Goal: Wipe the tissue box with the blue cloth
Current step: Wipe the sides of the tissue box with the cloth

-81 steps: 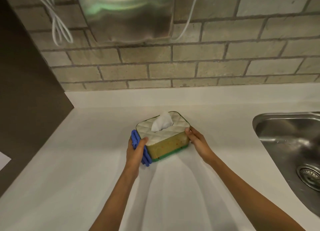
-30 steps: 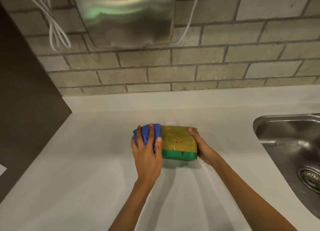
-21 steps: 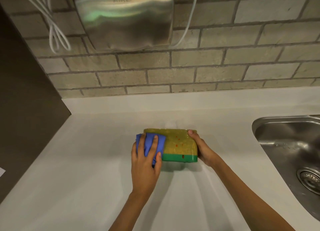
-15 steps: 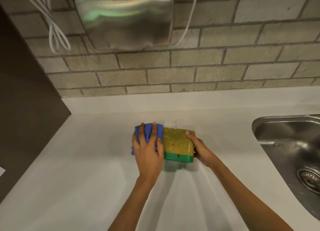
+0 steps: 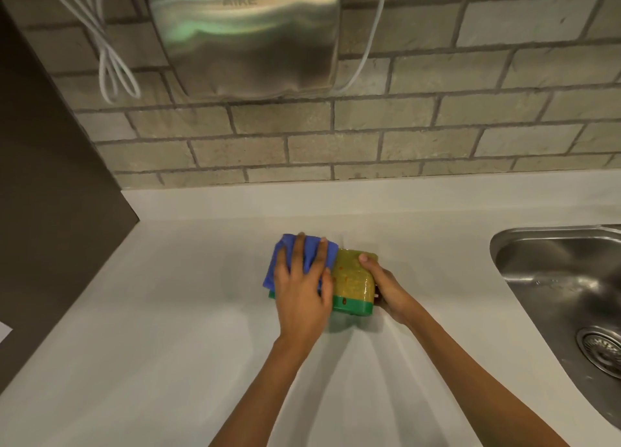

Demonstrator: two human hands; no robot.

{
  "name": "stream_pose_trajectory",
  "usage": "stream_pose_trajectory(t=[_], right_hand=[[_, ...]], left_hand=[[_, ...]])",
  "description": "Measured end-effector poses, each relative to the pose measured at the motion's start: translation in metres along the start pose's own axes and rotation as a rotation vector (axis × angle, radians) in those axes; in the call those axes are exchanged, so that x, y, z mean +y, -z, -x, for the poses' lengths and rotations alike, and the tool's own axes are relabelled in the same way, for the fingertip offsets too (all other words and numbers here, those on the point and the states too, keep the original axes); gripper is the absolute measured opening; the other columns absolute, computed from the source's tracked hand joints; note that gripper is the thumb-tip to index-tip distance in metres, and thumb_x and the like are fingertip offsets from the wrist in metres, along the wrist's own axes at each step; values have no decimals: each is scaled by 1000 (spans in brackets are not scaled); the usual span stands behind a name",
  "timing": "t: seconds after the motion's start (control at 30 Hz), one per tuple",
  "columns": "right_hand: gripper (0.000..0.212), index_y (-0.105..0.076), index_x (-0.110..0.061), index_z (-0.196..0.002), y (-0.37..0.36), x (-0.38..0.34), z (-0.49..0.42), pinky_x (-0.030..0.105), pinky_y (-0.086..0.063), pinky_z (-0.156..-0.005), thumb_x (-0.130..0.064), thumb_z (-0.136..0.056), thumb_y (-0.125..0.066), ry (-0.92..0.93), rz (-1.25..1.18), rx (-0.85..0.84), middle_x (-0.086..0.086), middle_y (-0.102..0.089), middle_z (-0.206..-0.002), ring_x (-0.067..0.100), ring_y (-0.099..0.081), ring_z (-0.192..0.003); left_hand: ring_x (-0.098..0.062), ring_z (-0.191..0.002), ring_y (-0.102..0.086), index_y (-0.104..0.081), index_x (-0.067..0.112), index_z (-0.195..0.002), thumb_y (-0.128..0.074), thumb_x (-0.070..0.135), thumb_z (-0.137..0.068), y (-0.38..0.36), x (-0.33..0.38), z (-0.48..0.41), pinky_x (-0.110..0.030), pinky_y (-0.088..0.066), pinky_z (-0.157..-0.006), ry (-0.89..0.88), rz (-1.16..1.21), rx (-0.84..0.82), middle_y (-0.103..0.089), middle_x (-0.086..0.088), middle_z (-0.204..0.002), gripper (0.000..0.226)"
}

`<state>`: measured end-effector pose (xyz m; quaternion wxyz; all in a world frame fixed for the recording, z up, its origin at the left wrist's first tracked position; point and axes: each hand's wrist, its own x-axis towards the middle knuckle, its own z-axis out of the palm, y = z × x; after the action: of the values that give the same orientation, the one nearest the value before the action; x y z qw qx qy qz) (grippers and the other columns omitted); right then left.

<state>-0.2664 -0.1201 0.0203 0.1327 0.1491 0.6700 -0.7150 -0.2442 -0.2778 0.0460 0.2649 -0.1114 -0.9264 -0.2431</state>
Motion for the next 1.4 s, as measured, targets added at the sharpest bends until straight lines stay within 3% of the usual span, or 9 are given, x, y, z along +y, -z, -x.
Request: stream_pose_trajectory(t=[0.13,0.27,0.33,0.57,0.77,0.97,1.17,1.33,1.4], right_hand=[[88,-56,-17,-122,3,-1,1,35,-54,-83,-71,-53,-55,12,-8,-14,9,-68,-114,23,-65,-104],[80,-48,-12,-129,0,0,-2,47,-47,-99,-64,-69,-53,-18,-4,6,14,-61,-124,29,-59,-114],[90,-49,-12,-127,-3,0,0,46,-47,-99,-70,-59,-54,-22,5,7,13,-62,-122,28,-59,-112],[85,-61,-19,-113,2,1,4,40,-52,-93,-76,-49,-57,1,-31,-4,8,-70,-110,24,-64,-104],[94,-60,-17,-106,-8,1,5,31,-54,-76,-81,-37,-57,3,-13,41,6,-68,-104,20,-65,-96],[56,-64,-17,-85,-3,6,4,25,-52,-68,-70,-69,-55,17,-24,50,2,-64,-77,13,-61,-70],[55,-65,-10,-94,-15,3,2,24,-51,-68,-61,-73,-59,46,-29,81,0,-65,-76,13,-62,-74],[54,-63,-11,-92,-7,7,4,28,-50,-73,-61,-73,-58,30,-54,67,10,-60,-84,21,-57,-80],[52,-61,-13,-88,-7,7,5,28,-48,-71,-63,-72,-58,21,-51,69,8,-58,-78,19,-55,-74]], left_hand=[[-34,-130,-40,-54,20,-132,-40,30,-90,1,-17,19,-41,-32,-110,-224,-24,-44,-52,-11,-139,45],[-44,-128,-42,-56,16,-130,-42,25,-90,6,-22,6,-52,-40,-105,55,47,3,-50,-16,-140,43],[-44,-133,-35,-54,17,-132,-42,25,-91,0,-2,-1,-53,-34,-109,141,83,-21,-46,-16,-144,43],[-32,-133,-39,-53,19,-132,-30,38,-95,-3,-8,33,-41,-29,-113,-196,16,-53,-50,-11,-141,48],[-46,-130,-39,-58,13,-128,-35,28,-90,-5,10,18,-54,-39,-105,155,70,25,-51,-18,-139,47],[-34,-136,-32,-52,17,-134,-36,34,-94,-15,7,49,-44,-30,-111,-183,59,-14,-47,-13,-143,46],[-41,-135,-31,-51,13,-134,-37,31,-93,-19,23,40,-56,-37,-106,134,130,60,-45,-17,-144,47],[-35,-133,-30,-46,21,-135,-27,39,-97,-26,11,57,-45,-33,-109,-235,14,-3,-46,-18,-143,46],[-36,-134,-31,-50,18,-134,-27,41,-97,-22,2,56,-41,-30,-110,-176,86,26,-44,-20,-144,48]])
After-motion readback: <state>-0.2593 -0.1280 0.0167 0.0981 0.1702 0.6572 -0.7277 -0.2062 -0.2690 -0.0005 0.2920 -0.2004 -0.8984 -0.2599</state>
